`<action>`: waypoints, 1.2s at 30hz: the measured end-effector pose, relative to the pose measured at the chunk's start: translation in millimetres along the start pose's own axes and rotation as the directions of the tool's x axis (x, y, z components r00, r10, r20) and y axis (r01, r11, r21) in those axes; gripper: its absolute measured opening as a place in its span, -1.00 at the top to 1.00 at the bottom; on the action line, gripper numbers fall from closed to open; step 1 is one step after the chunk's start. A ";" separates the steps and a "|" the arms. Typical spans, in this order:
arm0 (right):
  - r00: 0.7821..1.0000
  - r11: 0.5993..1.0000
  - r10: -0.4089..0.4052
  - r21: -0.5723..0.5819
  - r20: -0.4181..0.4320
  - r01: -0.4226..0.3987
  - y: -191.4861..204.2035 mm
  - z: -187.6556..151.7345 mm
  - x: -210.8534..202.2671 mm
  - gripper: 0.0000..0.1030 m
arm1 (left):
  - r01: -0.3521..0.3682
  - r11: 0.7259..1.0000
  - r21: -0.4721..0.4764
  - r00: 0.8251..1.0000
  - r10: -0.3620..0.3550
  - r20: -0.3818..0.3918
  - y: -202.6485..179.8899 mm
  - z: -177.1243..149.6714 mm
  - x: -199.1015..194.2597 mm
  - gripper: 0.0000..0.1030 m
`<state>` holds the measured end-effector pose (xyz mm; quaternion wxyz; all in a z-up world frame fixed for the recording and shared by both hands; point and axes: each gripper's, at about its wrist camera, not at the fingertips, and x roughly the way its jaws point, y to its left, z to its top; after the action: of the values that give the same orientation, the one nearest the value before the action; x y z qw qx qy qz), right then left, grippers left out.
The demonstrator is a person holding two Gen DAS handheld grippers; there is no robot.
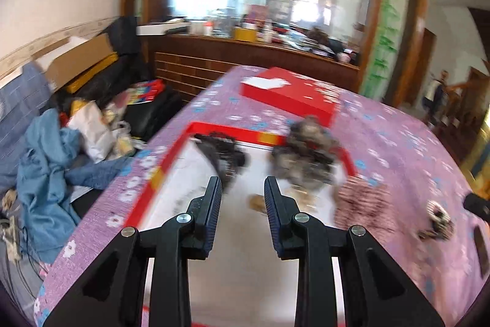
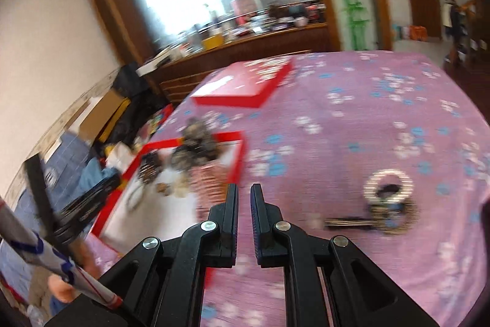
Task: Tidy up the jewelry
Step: 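Move both grippers back to the remaining jewelry on the cloth, then grasp the black hair clip with the left gripper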
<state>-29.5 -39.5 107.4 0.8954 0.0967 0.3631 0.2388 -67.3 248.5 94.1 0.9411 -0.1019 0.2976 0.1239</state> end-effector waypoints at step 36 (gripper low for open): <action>0.998 0.863 0.049 0.502 0.024 -0.055 -212.7 -25.6 -2.0 0.64 | 0.492 0.751 0.440 0.819 -0.229 -0.526 -290.3 -73.0 97.2 0.54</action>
<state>27.4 -225.0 16.6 0.8346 0.3373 0.4052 0.1597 56.0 -29.4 12.9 0.8418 0.0947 0.4985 -0.1839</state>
